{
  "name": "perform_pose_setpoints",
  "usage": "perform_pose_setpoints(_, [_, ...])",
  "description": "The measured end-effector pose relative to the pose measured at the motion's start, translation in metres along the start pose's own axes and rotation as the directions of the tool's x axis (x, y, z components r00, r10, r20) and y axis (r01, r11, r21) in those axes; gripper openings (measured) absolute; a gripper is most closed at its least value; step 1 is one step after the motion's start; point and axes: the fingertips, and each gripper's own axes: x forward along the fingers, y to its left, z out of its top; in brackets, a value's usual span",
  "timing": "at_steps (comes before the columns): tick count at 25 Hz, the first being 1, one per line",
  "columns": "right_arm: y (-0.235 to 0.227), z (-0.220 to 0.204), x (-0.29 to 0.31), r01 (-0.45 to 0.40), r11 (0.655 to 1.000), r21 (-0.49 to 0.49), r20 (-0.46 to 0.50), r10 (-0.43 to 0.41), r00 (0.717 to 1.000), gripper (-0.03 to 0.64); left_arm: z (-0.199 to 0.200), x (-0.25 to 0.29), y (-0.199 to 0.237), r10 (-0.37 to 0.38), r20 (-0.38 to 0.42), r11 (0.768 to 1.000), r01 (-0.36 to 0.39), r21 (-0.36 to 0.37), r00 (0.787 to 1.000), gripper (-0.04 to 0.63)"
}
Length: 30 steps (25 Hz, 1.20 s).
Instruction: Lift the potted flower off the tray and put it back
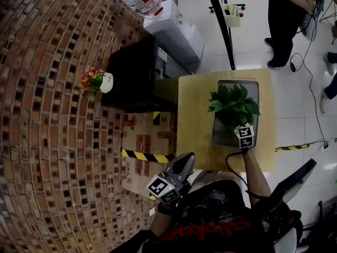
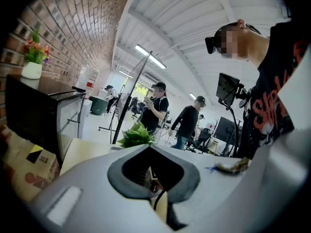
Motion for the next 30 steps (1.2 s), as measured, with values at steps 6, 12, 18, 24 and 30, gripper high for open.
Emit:
perform_pose_setpoints(6, [0.009, -0.025, -0.042, 0.051, 0.998, 0.038, -0.016, -0.051, 0.999, 0.569, -0.017, 0.0, -0.019, -0.054, -0.015, 0.999, 0.054, -0.005, 0.998, 0.002])
perform_pose_setpoints(12, [0.057, -0.016, -0.127, 0.111, 0.988, 0.109, 0.079, -0.12, 0.99, 0.528, -0.036, -0.033, -0.042, -0.159, 0.009, 0.986, 0.158, 0.044, 0.987, 0.002])
perform_pose_setpoints(18, [0.167, 0.022, -0.224, 0.103, 0.994, 0.024, 0.166, -0.106, 0.98, 0.257, -0.052, -0.107, -0.071, -0.254, 0.066, 0.965, 0.249, 0.082, 0.965, 0.002])
perform_pose_setpoints(24, [0.274, 0.076, -0.309, 0.128, 0.987, -0.098, 0.282, -0.096, 0.955, 0.012, -0.051, -0.169, -0.105, -0.332, 0.13, 0.941, 0.319, 0.112, 0.934, 0.003])
perform_pose_setpoints(30, [0.329, 0.107, -0.361, 0.132, 0.978, -0.164, 0.356, -0.066, 0.932, 0.0, -0.057, -0.195, -0.136, -0.377, 0.149, 0.922, 0.357, 0.148, 0.914, 0.002])
